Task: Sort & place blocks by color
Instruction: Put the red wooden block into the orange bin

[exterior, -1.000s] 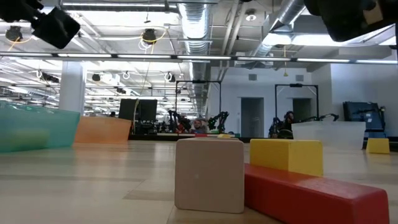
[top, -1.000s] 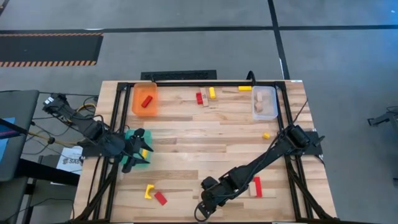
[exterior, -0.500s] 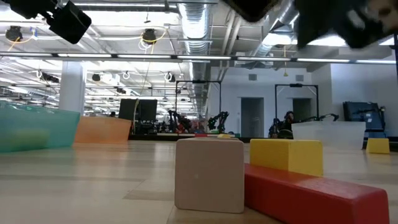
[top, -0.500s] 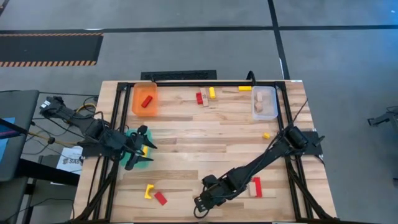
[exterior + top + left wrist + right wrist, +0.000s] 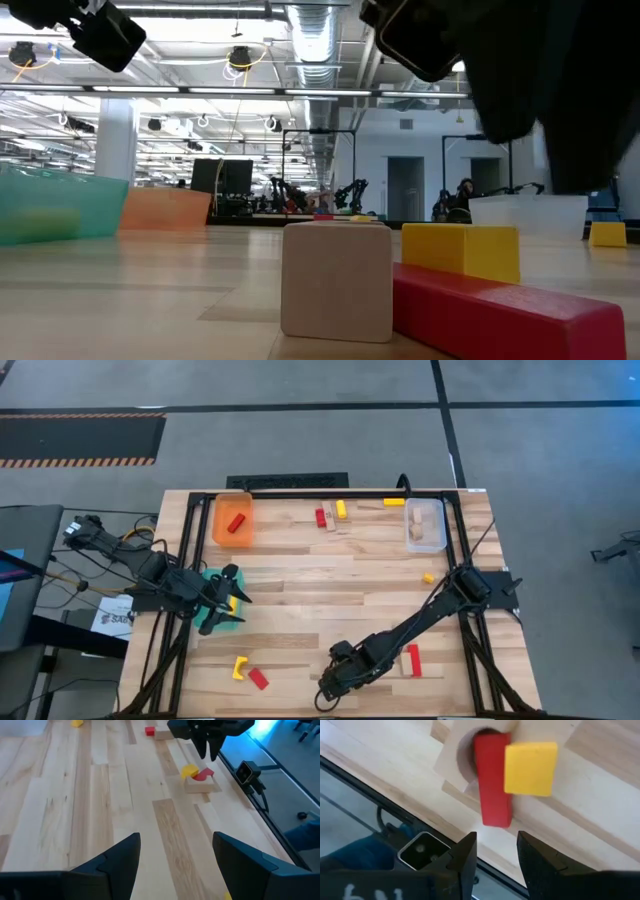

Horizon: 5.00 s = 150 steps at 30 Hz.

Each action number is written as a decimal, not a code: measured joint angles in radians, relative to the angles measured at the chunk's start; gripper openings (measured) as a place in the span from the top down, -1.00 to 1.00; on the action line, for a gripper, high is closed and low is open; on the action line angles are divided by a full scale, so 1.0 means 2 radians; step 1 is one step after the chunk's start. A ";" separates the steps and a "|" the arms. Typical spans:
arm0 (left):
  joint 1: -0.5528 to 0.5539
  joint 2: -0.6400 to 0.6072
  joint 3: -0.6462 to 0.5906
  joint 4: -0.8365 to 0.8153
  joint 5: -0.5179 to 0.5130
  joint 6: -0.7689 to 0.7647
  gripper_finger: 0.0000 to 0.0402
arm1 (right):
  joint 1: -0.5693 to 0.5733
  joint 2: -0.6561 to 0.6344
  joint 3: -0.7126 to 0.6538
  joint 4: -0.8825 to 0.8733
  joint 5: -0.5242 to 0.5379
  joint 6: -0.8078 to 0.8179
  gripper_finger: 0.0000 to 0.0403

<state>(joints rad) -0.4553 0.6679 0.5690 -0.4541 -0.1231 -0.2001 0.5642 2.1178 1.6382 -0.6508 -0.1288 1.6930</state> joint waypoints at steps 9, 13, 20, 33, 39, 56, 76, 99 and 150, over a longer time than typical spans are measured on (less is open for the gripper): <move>0.022 0.003 0.000 0.002 0.001 -0.010 -0.17 | -0.010 0.000 0.000 0.031 -0.010 -0.086 0.21; 0.036 0.003 0.000 0.008 -0.012 -0.013 -0.17 | -0.018 -0.002 0.000 0.046 -0.042 -0.078 0.22; 0.050 0.003 0.000 0.026 -0.030 0.007 -0.17 | -0.018 -0.016 0.041 -0.011 -0.054 -0.035 0.07; 0.056 0.003 0.000 0.033 -0.038 0.055 -0.17 | 0.012 0.015 0.102 -0.078 -0.007 0.028 0.05; 0.056 0.003 0.000 0.032 -0.034 0.056 -0.17 | 0.005 0.053 0.102 -0.079 -0.002 0.006 0.06; 0.056 0.003 0.000 0.030 -0.033 0.019 -0.17 | -0.004 0.089 0.102 -0.080 0.006 -0.031 0.16; 0.056 0.003 0.000 0.019 -0.034 0.018 -0.17 | -0.004 0.096 0.102 -0.118 0.044 -0.068 0.68; 0.084 0.003 0.000 0.021 -0.135 0.033 -0.17 | -0.058 -0.078 0.102 -0.137 0.207 -0.185 0.78; 0.468 0.386 0.000 0.697 0.202 -0.217 -0.17 | -0.552 -0.167 -0.177 0.382 -0.388 -0.667 0.77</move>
<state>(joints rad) 0.4812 1.4401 0.5694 0.9391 0.2803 -0.6350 -0.5407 1.7847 1.2835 0.1132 -0.9042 0.3592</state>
